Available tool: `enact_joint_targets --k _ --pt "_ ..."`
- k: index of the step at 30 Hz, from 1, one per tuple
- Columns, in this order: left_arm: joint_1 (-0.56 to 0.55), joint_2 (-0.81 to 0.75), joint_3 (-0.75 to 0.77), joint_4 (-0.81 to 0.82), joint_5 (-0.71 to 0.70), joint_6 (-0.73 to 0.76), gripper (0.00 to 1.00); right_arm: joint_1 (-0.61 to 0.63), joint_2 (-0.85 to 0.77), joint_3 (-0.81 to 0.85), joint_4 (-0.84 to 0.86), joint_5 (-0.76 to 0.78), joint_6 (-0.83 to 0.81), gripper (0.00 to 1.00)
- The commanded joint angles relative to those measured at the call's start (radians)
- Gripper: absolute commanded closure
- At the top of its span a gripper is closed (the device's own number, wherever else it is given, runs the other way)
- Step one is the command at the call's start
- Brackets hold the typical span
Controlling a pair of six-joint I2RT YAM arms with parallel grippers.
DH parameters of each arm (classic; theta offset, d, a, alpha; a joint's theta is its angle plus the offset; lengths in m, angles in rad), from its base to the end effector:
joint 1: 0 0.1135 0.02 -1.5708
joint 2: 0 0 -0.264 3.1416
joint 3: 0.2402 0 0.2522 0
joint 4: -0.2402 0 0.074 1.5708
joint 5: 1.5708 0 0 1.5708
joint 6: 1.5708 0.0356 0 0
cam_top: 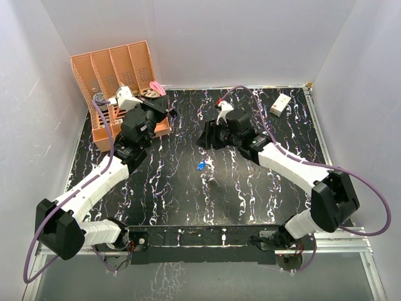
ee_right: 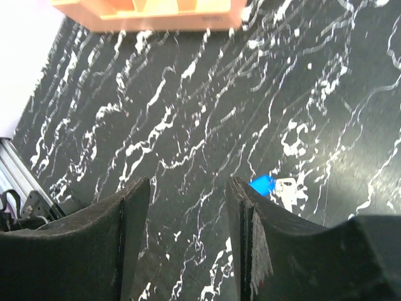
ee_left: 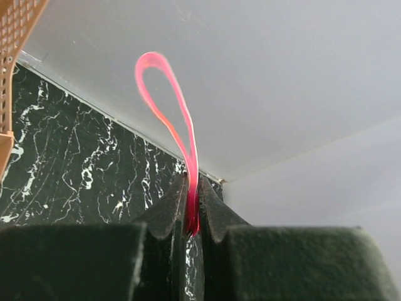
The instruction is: Put the keys on the keyring
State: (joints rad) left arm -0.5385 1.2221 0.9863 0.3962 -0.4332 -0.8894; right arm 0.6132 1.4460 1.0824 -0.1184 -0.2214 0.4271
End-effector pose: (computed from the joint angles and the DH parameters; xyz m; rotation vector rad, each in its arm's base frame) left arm 0.2540 -0.1343 0.3797 -0.6163 1.3494 -0.8660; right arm 0.2685 0.1985 0.2940 -0.3440 2.1284 0.8548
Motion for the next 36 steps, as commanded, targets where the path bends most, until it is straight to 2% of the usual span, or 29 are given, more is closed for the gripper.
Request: enact_joint_targets --k 1,7,14,27,31,36 --pt "0.003 -0.004 0.016 0.025 0.042 -0.034 1.0 -0.004 0.029 -0.028 -0.079 -0.018 0.03 0.51" --pt "0.003 -0.019 0.006 0.003 0.054 -0.039 1.0 -0.003 0.087 -0.038 -0.164 0.017 0.069 0.53" --pt "0.004 -0.009 0.014 -0.005 0.076 -0.031 1.0 -0.002 0.183 0.004 -0.185 0.032 0.114 0.54" --pt "0.004 -0.018 0.011 -0.028 0.08 -0.023 1.0 0.024 0.255 0.117 -0.174 0.129 -0.286 0.54" --pt "0.004 -0.017 0.017 -0.037 0.08 -0.016 1.0 0.026 0.274 0.113 -0.174 0.137 -0.33 0.54" --pt "0.004 -0.017 0.022 -0.044 0.08 -0.014 1.0 0.025 0.289 0.106 -0.167 0.111 -0.301 0.51"
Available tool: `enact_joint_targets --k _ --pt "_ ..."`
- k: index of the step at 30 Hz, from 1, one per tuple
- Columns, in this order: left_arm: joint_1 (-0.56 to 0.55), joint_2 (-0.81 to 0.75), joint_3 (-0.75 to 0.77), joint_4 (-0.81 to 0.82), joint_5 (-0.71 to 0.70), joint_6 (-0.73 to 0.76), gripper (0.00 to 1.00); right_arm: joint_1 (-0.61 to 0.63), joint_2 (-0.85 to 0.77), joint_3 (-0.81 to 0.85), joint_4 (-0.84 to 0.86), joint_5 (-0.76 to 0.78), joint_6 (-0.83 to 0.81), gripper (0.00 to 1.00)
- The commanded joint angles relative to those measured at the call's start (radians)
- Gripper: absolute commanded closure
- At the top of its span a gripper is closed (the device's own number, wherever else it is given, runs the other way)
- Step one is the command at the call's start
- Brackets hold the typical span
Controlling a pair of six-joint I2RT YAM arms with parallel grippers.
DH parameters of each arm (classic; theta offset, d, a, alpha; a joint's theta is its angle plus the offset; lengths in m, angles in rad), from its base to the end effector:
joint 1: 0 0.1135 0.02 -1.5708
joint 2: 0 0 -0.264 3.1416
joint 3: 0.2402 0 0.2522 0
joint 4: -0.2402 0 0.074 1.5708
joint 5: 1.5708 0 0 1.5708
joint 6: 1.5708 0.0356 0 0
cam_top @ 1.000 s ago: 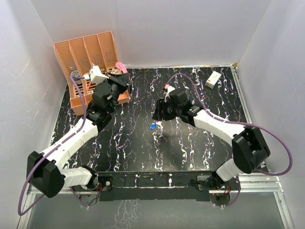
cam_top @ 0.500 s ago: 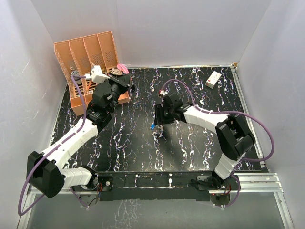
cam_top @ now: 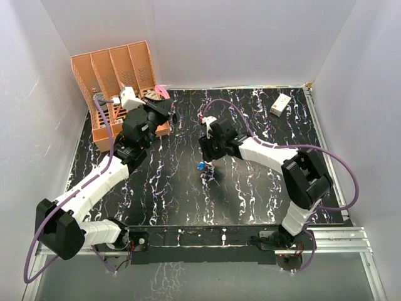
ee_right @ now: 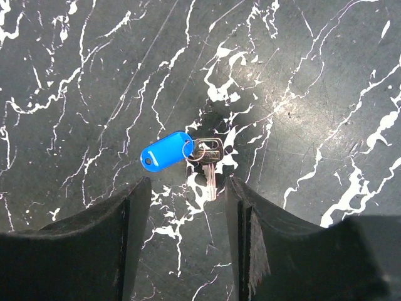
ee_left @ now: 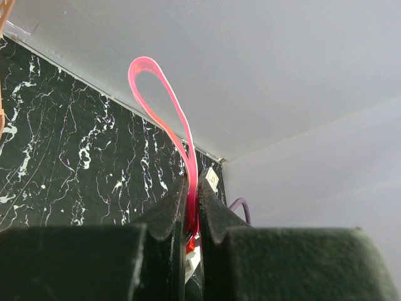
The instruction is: Put the keys on the keyring
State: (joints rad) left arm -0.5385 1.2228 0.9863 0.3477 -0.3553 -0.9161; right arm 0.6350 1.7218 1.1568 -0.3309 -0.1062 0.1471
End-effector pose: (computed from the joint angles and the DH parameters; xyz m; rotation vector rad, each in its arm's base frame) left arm 0.2544 -0.1375 0.3745 -0.5792 1.4216 -0.9168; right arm 0.2933 0.2208 0.2086 -0.6538 2.4322 0.4605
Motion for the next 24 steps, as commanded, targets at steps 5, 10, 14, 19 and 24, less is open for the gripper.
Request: enact_joint_targets --k 5,10,14,19,24 --pt "0.003 -0.026 0.021 -0.005 -0.003 0.016 1.0 0.0 0.013 0.004 0.085 -0.081 0.032 0.42" --pt "0.005 -0.034 0.018 -0.012 -0.009 0.017 1.0 -0.018 0.043 -0.02 0.116 -0.152 0.089 0.41" --pt "0.005 -0.041 0.017 -0.018 -0.014 0.019 1.0 -0.046 0.049 -0.054 0.146 -0.203 0.141 0.4" --pt "0.005 -0.049 0.012 -0.023 -0.02 0.02 1.0 -0.068 0.033 -0.088 0.179 -0.214 0.162 0.39" --pt "0.006 -0.05 0.008 -0.024 -0.021 0.016 1.0 -0.076 0.046 -0.093 0.178 -0.222 0.166 0.39"
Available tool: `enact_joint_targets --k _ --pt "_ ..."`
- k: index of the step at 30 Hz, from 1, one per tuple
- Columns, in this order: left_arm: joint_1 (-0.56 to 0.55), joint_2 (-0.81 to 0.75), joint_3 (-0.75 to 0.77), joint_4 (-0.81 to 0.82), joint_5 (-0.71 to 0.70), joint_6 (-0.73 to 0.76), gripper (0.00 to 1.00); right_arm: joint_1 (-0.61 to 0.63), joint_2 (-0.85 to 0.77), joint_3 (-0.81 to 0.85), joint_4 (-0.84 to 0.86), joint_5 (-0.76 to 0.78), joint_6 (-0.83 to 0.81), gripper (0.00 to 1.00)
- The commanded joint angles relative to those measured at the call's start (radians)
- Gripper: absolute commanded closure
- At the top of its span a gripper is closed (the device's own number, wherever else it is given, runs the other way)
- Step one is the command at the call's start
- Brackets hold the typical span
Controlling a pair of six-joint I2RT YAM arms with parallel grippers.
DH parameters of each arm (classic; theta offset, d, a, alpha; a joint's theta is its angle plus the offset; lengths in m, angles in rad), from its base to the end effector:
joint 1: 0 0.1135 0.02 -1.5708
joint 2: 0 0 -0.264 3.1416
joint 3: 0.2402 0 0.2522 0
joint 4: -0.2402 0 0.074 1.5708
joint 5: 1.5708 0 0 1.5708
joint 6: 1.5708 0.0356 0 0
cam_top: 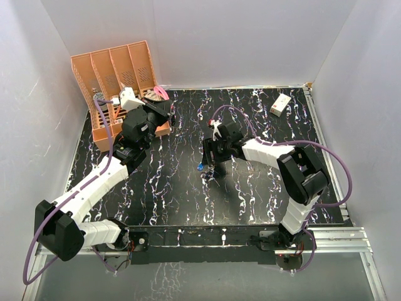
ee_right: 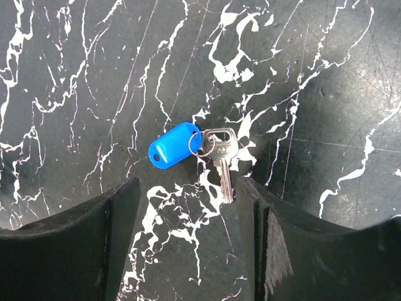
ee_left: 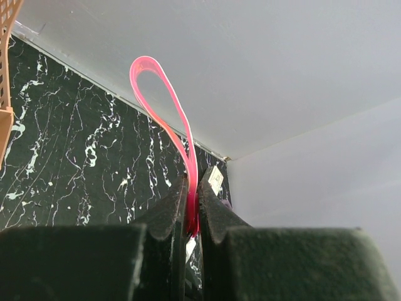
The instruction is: Put the keys on the keyring
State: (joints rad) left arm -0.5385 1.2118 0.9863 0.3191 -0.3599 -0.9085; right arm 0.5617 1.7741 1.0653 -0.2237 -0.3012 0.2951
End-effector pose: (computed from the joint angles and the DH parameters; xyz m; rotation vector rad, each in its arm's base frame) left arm 0.2522 -0.1361 0.3744 -0.5781 1.4382 -0.8979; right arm 0.3013 0.2021 0.1714 -0.4733 2.5520 0.7137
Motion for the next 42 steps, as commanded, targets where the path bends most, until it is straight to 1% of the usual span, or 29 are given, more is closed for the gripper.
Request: enact_joint_targets --k 1,7,20,33,42 --pt "0.005 -0.039 0.009 0.005 -0.016 0.008 1.0 -0.006 -0.007 -0.006 0.078 -0.033 0.021 0.39" --pt "0.005 -0.041 0.009 0.0 -0.02 0.008 1.0 -0.015 0.003 -0.028 0.11 -0.072 0.043 0.39" --pt "0.005 -0.048 0.005 -0.007 -0.022 0.007 1.0 -0.019 0.02 -0.057 0.139 -0.08 0.061 0.39" --pt "0.005 -0.052 0.001 -0.011 -0.022 0.003 1.0 -0.018 0.03 -0.093 0.166 -0.136 0.086 0.39" --pt "0.006 -0.058 -0.006 -0.012 -0.023 0.002 1.0 0.02 0.047 -0.105 0.2 -0.159 0.119 0.39"
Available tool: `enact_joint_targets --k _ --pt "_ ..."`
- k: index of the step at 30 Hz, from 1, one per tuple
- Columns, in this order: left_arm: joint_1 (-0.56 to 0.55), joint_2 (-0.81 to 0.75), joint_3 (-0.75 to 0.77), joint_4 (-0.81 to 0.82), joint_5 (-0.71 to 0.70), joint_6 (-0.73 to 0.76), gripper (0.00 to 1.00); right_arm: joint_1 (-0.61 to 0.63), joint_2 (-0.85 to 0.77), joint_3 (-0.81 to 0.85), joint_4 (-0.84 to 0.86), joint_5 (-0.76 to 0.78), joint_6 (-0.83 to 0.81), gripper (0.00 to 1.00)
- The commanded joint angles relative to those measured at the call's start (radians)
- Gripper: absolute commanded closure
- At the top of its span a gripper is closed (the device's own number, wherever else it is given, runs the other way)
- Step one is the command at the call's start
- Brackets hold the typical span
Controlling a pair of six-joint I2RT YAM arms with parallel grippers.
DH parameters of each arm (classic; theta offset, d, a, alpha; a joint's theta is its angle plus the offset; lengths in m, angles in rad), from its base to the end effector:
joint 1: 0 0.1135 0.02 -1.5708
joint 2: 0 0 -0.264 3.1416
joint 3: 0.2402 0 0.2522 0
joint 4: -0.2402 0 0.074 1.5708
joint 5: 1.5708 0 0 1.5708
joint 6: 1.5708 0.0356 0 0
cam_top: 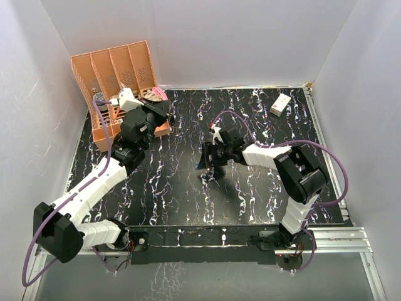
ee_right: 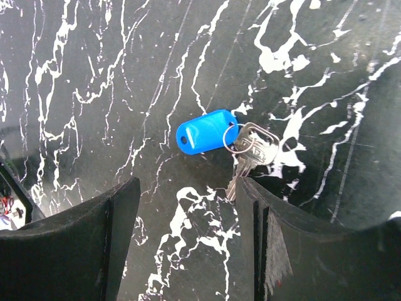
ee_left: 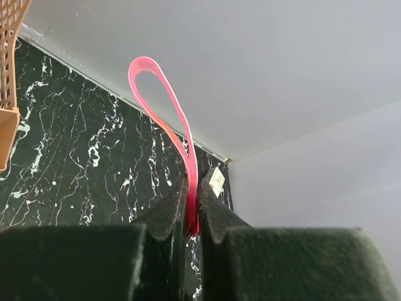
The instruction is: Put the keys on the keyring
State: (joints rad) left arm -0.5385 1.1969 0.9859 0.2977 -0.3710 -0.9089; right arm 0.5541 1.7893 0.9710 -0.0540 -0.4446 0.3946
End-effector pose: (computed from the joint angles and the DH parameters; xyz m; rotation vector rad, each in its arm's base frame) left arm 0.2491 -0.1338 0.3759 -0.5872 1.4404 -0.8863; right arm 0.2953 0.2007 0.1521 -0.4138 2.5339 0.9402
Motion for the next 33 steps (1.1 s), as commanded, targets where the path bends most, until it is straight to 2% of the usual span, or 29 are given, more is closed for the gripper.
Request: enact_joint_targets --k 1,19,33 --pt "0.005 -0.044 -0.006 0.008 -0.012 0.002 1.0 0.034 0.037 -0.009 0.036 -0.015 0.024 0.39" --pt "0.012 -0.069 -0.001 -0.011 -0.023 0.026 1.0 0.086 0.16 0.167 0.027 0.0 0.023 0.39" --pt "0.023 -0.08 0.004 -0.024 -0.026 0.033 1.0 0.083 0.264 0.334 -0.028 0.107 0.02 0.39"
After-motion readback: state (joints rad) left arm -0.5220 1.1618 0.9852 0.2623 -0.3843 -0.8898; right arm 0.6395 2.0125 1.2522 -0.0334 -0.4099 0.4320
